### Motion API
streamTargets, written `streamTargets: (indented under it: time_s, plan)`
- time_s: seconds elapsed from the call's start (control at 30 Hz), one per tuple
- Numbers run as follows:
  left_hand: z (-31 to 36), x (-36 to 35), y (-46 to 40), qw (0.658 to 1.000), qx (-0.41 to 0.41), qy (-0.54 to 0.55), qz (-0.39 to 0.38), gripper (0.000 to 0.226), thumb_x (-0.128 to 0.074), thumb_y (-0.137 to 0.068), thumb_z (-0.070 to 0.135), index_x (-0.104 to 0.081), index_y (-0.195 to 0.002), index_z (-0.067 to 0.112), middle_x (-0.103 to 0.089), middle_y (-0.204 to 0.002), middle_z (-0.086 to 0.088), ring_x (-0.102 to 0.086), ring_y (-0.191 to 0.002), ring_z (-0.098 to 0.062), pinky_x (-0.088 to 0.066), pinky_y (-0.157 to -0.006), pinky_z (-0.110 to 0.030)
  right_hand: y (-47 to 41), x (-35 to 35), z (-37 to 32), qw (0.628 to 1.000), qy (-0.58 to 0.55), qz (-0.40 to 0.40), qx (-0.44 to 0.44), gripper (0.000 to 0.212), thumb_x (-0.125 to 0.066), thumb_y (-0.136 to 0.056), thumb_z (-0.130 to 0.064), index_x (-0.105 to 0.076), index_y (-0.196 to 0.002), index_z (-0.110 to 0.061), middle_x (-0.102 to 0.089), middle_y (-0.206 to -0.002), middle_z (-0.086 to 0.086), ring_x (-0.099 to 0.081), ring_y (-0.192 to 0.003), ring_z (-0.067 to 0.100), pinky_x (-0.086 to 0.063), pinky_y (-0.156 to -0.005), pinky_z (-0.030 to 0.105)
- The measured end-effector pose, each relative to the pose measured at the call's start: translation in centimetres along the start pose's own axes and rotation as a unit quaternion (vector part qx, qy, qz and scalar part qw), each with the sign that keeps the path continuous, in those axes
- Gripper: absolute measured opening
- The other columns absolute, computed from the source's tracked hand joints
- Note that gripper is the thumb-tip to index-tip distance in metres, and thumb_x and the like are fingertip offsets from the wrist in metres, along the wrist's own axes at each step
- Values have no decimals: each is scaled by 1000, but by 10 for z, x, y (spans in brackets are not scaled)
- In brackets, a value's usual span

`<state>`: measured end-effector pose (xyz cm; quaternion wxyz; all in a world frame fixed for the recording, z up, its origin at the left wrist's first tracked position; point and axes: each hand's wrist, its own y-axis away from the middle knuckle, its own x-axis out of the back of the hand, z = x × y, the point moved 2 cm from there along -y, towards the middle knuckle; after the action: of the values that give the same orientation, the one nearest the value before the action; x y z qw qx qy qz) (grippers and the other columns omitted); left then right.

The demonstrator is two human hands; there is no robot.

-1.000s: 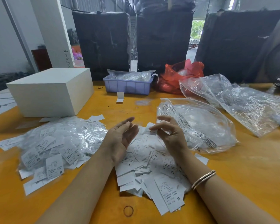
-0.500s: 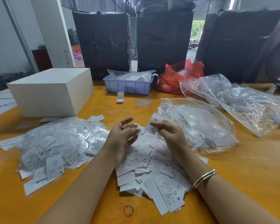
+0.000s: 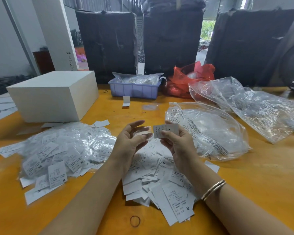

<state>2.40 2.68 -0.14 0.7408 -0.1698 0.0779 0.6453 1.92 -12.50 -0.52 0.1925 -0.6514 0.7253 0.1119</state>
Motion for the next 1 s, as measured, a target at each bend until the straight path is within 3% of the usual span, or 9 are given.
streamTargets:
  time_s: [0.1,0.23,0.43,0.57,0.73,0.87,1.0]
  plan:
    - [-1,2,-1,1000,-5,0,-1,37,-60,-84,-8,-64,-106,21,-70,-96,3,-70,-90,-14,-54,-71,-20,0,2,2,999,2,8,-39,10,-64,-84,-4,-64,-91,-12,-73,-81,5,-69,-78,17,-51,-61,19]
    - [-1,2,-2,1000,-11,-5,1,37,-61,-84,-7,-64,-106,22,-72,-93,7,-69,-92,-14,-55,-74,-21,-2,5,1,999,-7,32,-42,14,-67,-82,-6,-59,-93,-11,-71,-85,7,-69,-74,16,-49,-59,18]
    - [-2,2,-2,999,-16,-27,26,35,-66,-81,-2,-64,-105,23,-69,-103,0,-66,-96,-14,-54,-79,-23,1,-1,2,999,28,-16,-42,12,-66,-82,-3,-57,-85,-11,-70,-78,5,-69,-69,16,-47,-63,22]
    - [-2,2,-2,997,-25,-72,23,31,-62,-85,-2,-63,-105,22,-67,-95,0,-65,-87,-8,-54,-74,-19,3,-3,0,995,93,-34,-21,10,-66,-83,-4,-58,-87,-9,-67,-88,11,-69,-74,20,-47,-67,25]
    - [2,2,-2,992,-38,-123,13,24,-65,-84,1,-62,-101,18,-62,-84,0,-62,-67,7,-46,-60,-8,5,-4,-3,987,150,-47,18,9,-66,-83,-4,-59,-85,-10,-67,-87,9,-68,-77,20,-47,-66,23]
    - [4,4,-2,991,-33,-127,32,19,-68,-83,10,-64,-99,21,-66,-92,1,-64,-75,3,-48,-66,-14,5,-1,-6,978,189,-82,35,10,-65,-82,-1,-65,-83,-12,-66,-84,10,-62,-77,19,-46,-61,17]
    - [2,3,-2,988,-37,-149,14,20,-70,-82,9,-65,-97,20,-70,-93,1,-66,-82,1,-48,-64,-9,6,1,-9,965,223,-132,52,15,-66,-82,0,-66,-87,-13,-66,-77,4,-62,-65,6,-46,-57,13]
